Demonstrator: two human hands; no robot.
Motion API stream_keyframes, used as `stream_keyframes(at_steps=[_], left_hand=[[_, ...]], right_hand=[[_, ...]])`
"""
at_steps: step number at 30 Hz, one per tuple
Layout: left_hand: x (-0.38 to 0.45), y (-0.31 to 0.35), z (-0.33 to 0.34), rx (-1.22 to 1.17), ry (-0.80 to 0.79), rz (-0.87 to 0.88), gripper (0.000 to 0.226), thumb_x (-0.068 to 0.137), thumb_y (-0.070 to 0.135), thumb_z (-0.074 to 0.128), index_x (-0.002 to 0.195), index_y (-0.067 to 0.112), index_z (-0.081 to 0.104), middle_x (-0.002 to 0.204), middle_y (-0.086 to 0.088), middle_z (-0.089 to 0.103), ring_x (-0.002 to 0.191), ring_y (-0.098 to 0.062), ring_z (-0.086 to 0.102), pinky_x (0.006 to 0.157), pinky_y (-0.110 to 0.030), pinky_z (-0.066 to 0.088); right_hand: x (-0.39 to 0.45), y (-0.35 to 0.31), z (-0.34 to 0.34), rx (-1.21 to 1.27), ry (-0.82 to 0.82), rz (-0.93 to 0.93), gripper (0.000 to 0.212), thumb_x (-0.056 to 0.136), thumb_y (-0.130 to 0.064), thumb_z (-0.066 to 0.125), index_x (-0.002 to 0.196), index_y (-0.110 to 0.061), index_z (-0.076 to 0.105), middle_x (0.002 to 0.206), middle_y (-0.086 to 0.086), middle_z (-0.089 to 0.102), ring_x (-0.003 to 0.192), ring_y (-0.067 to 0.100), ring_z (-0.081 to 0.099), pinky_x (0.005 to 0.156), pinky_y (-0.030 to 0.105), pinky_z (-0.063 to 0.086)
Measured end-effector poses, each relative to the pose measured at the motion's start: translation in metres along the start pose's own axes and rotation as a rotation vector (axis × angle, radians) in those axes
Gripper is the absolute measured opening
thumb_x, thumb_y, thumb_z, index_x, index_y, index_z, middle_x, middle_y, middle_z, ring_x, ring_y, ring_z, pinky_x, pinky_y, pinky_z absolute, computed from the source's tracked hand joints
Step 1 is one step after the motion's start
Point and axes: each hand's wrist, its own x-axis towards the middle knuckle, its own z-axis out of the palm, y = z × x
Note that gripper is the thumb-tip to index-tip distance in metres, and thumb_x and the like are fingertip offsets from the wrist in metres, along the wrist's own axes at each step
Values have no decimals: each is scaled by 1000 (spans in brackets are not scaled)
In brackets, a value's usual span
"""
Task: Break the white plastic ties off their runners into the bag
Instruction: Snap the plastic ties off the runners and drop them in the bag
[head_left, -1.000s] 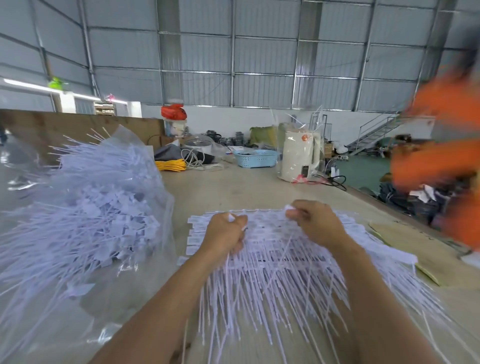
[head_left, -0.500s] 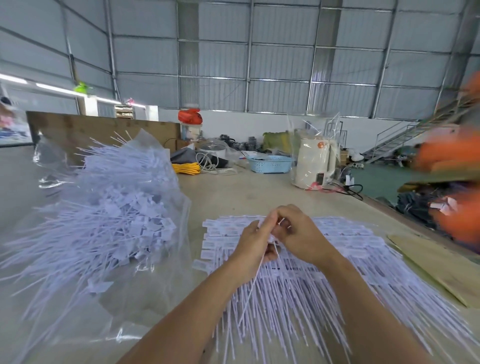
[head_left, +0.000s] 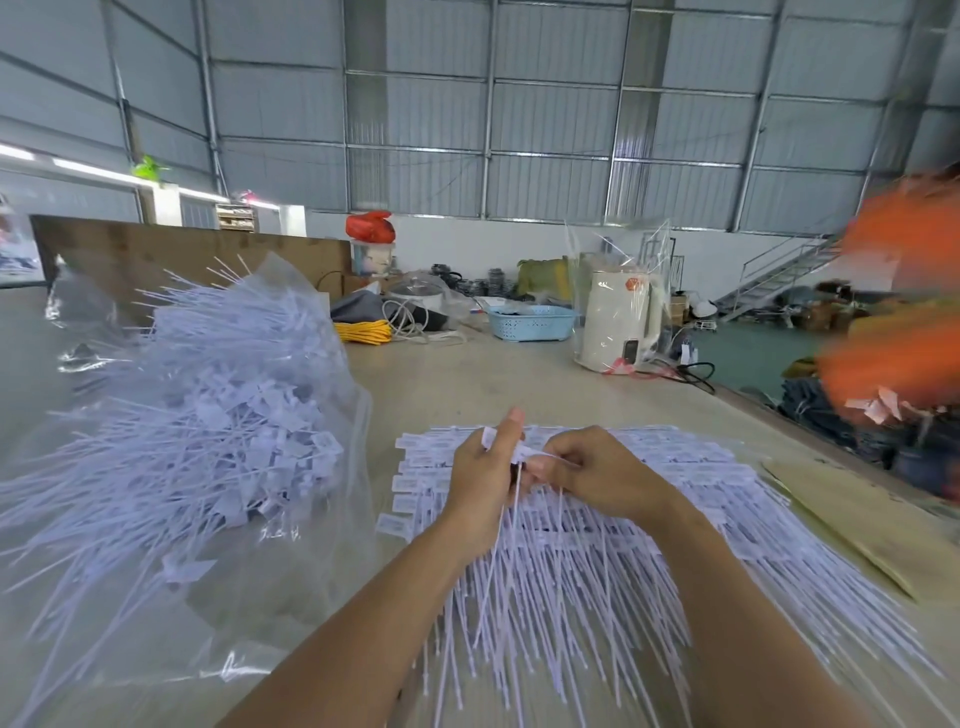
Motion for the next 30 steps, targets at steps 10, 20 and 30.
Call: stream_keyframes(at_steps=[10, 20, 30], left_hand=[[-2, 8, -4, 124, -76, -105, 36, 94, 26, 51, 62, 11, 51, 43, -1, 39, 31, -10, 29, 36, -12, 21], [-5, 39, -11, 350, -213, -230, 32, 90, 20, 53, 60, 15, 42, 40, 4, 34, 31, -10, 22, 36, -11, 15], [-22, 155, -83, 806, 37, 403, 24, 94, 35, 54, 81, 18, 66, 64, 2, 65, 39, -8, 47, 41, -15, 38]], right_hand=[[2, -1, 0, -77, 42, -129, 23, 92, -13, 58, 79, 4, 64, 66, 9, 50, 59, 12, 39, 57, 24, 31], [-7, 24, -32, -397, 408, 21, 41, 91, -28, 58, 60, -19, 34, 56, -4, 36, 60, 22, 39, 57, 32, 31], [3, 9, -10, -351, 369, -102, 42, 91, -24, 59, 56, -27, 36, 50, -5, 34, 50, 7, 37, 53, 24, 31]])
